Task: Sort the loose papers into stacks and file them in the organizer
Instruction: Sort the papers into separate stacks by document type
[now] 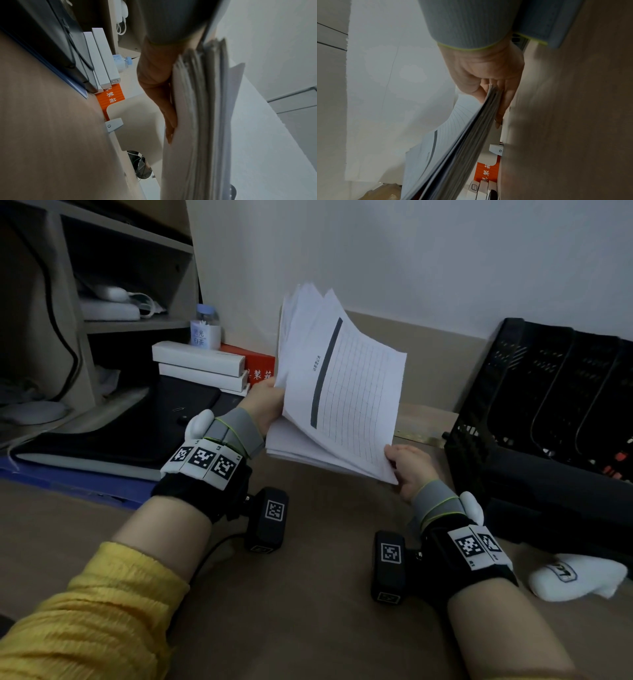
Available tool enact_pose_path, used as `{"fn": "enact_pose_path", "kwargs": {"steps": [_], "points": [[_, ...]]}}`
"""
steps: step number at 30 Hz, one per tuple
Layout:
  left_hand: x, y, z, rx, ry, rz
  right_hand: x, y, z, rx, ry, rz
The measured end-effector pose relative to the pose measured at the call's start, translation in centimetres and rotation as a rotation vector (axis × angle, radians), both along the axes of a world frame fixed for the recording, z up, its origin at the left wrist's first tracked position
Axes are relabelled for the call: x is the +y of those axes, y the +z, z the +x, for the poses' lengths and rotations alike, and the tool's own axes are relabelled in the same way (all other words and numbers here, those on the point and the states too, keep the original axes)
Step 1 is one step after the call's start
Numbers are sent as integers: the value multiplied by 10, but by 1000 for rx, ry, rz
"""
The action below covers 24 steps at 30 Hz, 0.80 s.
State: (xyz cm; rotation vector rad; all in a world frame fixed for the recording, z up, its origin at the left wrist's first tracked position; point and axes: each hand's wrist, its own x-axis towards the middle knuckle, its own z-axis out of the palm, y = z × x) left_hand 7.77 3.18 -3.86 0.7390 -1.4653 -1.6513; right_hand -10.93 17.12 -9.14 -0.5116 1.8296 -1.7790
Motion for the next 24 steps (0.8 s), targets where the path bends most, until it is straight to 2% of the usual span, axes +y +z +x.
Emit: {"fn": "enact_pose_path", "kwargs": {"steps": [4,11,19,24], "points": [[4,0,-3,6,-9,-20,-1,2,6,58,62,-56],[4,-5,-5,25,-24,-13,0,0,5,87,-88,-133],[-4,-9,-5,16,20,11,-2,0,3,48,-93,-198],[-5,-12,-3,39,-29,12,-2,5,9,155,-96,-242]]}}
